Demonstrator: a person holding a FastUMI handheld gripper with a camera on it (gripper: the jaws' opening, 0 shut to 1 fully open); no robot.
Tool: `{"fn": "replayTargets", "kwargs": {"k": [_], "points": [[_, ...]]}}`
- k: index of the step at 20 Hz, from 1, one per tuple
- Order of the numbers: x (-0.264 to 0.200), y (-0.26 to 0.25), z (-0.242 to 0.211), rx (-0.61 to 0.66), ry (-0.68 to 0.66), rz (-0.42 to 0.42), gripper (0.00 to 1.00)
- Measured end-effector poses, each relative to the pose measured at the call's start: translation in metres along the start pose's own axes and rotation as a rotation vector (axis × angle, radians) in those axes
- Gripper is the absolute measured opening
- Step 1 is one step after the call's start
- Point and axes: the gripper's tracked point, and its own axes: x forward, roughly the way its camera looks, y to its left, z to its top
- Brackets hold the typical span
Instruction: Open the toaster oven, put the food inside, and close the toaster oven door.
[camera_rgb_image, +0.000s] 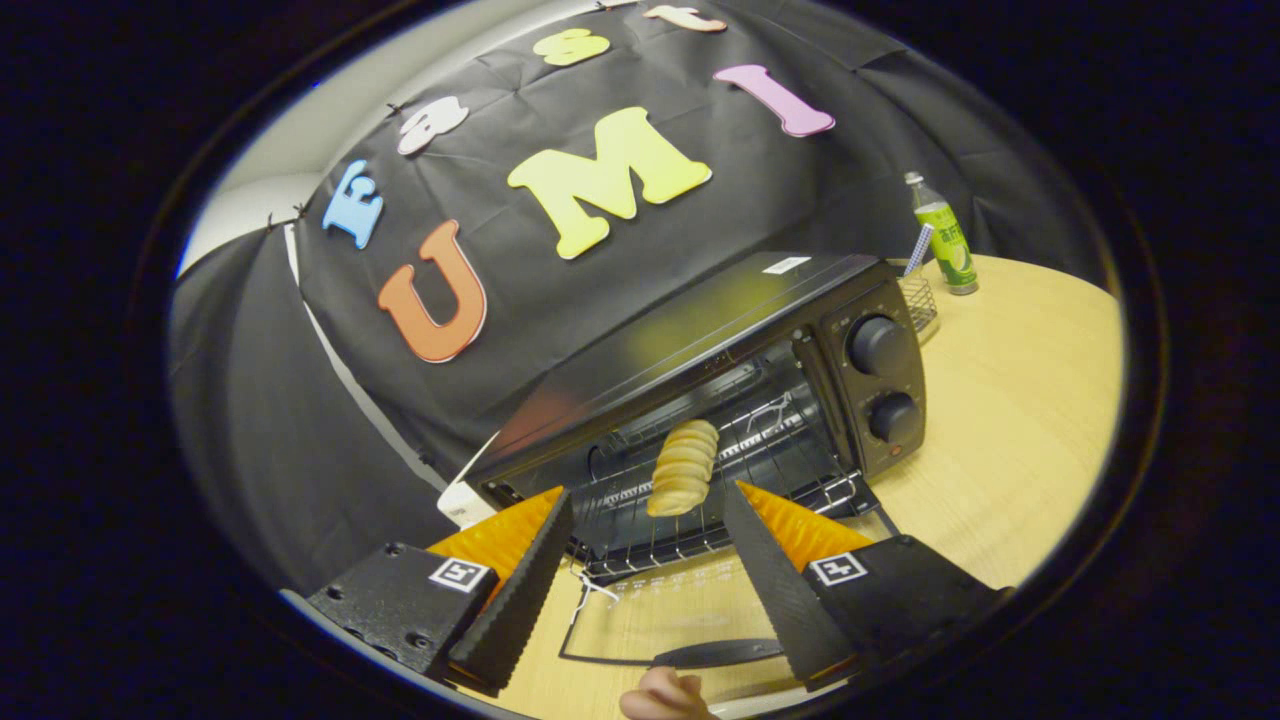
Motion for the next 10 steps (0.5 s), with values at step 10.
{"fn": "replayTargets", "kwargs": {"k": [10], "points": [[-0.065, 0.001, -0.015, -0.256, 0.036, -0.138, 1.00]]}}
